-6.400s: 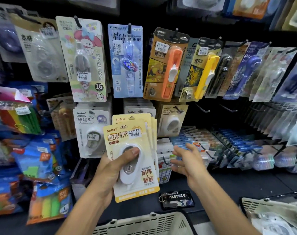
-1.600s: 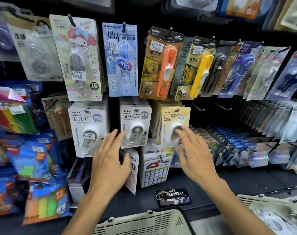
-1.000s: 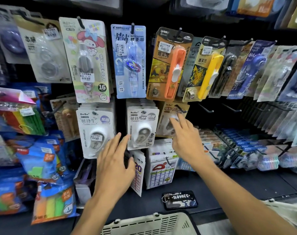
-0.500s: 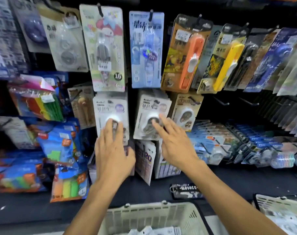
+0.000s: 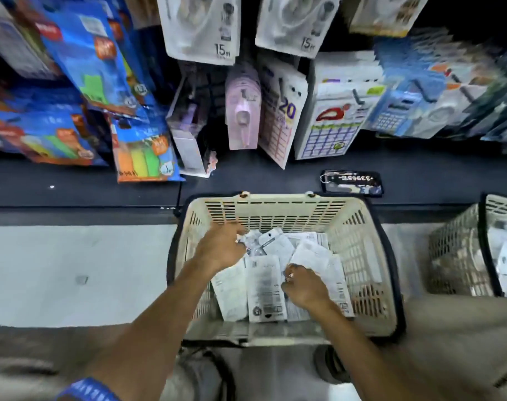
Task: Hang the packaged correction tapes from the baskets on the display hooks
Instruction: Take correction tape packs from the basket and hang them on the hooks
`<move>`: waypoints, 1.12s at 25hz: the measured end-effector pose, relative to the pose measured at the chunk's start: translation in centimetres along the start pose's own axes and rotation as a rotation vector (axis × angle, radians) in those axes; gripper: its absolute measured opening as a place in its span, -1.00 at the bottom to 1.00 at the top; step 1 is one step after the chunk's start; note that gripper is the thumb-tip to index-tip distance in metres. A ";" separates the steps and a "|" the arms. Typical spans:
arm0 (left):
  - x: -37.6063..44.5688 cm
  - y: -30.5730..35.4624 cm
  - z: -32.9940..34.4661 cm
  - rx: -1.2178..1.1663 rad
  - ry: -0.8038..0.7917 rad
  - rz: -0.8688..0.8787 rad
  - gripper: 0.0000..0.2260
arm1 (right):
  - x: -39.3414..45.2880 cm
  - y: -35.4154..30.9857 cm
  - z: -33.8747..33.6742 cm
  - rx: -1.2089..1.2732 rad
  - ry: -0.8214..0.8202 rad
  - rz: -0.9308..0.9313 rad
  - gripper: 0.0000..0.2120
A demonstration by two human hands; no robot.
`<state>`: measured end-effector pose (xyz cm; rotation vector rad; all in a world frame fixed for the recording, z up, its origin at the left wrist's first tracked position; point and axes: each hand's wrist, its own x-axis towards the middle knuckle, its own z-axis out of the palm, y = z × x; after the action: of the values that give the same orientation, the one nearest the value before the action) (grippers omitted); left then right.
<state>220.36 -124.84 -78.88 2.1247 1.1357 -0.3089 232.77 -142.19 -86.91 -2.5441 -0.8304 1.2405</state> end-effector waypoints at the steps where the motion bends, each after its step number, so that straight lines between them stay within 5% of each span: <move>1: 0.2 -1.8 2.4 -0.023 -0.077 -0.063 -0.68 | 0.4 0.6 1.8 0.061 -0.073 0.123 -0.57; 4: 0.6 -4.9 7.3 0.000 -0.264 -0.166 -0.67 | 1.6 0.8 4.8 0.256 -0.161 0.327 -0.40; 6: 1.4 -5.7 8.7 0.008 -0.335 -0.169 -0.56 | 2.6 0.2 5.1 0.416 -0.164 0.359 -0.47; 11: 2.4 -6.1 8.7 0.255 -0.424 0.236 -0.06 | 3.3 -1.9 0.2 0.961 -0.316 0.362 -0.89; 13: 2.7 -5.6 8.6 0.007 -0.351 0.303 -0.18 | 3.5 -1.5 -2.0 1.129 -0.387 0.361 -0.95; 15: 2.9 -4.5 8.4 -0.494 -0.149 0.206 -0.59 | 4.0 -0.8 -2.7 1.261 -0.366 0.340 -0.84; 17: 3.4 -3.4 8.2 -0.754 -0.018 0.075 -0.90 | 4.6 0.2 -2.3 1.026 -0.153 0.269 -0.70; 20: 3.7 -2.9 8.1 -0.869 -0.010 -0.052 -0.90 | 4.8 4.2 0.3 -0.399 -0.037 -0.076 -0.17; 22: 3.6 -3.2 8.2 -0.901 0.004 -0.154 -0.88 | 4.4 6.3 1.0 -0.772 -0.045 -0.196 -0.11; 25: 3.5 -3.8 8.0 -0.927 0.051 -0.233 -0.84 | 4.9 6.0 -1.5 -0.604 0.050 -0.309 -0.47; 28: 3.3 -3.6 7.6 -0.872 0.024 -0.243 -0.84 | 4.1 3.1 -5.4 0.005 0.383 -0.313 -0.76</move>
<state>220.20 -126.56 -87.78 1.2322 1.2417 0.1045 240.27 -142.07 -87.47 -2.4100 -1.0695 0.6355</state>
